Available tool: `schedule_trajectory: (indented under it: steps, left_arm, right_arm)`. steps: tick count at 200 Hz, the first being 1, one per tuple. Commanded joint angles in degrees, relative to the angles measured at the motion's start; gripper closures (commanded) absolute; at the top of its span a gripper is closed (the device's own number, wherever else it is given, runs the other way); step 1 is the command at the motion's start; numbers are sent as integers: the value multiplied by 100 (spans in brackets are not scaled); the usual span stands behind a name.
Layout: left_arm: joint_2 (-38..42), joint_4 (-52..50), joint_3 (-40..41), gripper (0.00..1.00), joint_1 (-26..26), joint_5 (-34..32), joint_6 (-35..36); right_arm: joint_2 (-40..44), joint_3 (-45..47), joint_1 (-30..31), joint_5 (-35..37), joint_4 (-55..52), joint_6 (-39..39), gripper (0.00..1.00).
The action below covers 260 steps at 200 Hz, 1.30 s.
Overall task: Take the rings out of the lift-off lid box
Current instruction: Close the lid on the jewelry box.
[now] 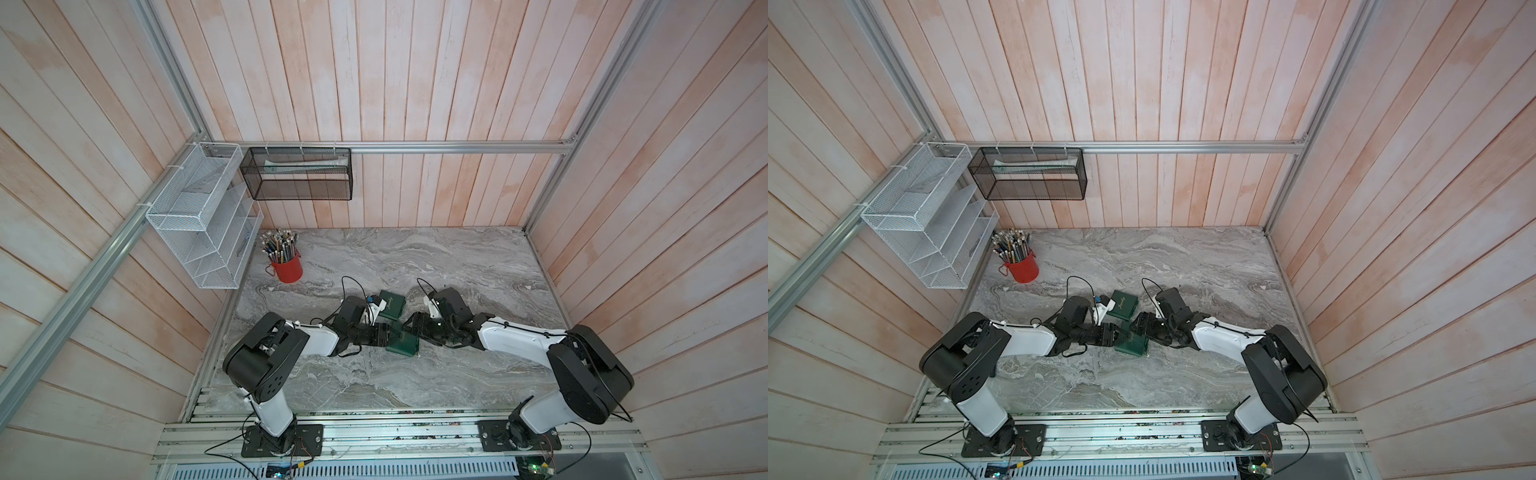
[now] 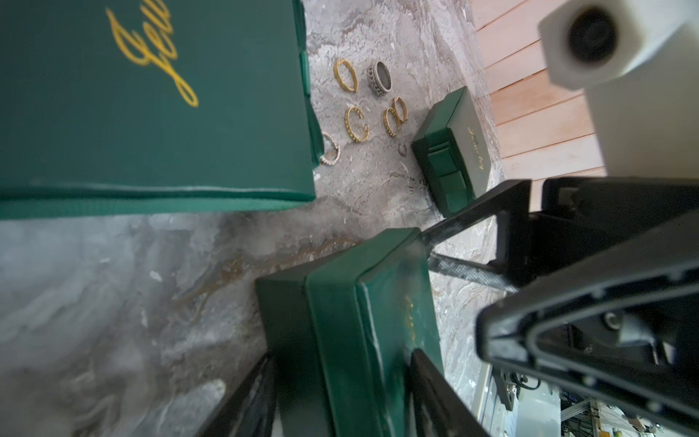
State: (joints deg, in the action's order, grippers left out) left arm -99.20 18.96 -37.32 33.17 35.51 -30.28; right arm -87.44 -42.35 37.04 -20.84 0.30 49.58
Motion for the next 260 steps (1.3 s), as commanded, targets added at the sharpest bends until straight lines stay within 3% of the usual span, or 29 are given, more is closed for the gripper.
schedule_trajectory:
  steps: [1,52,131,180,205,260]
  left_arm:
    - [-93,-715,167,40,73,-207,66]
    - [-240,-662,36,42,76,0,39]
    - [-449,-507,3,50,84,244,71]
    - [-574,-433,-53,53,167,317,131]
    - [-669,-468,-147,54,256,308,175]
    - [-965,-483,-306,64,409,369,160]
  right_arm:
    - [117,-192,-38,186,-207,-435,18]
    - [187,-128,-57,309,-723,-170,16]
    - [-103,-145,148,-155,27,186,38]
    - [-249,-568,187,-28,-410,22,48]
    - [-443,-1026,327,218,-969,-251,48]
    - [-573,-1253,400,302,-1143,-294,49]
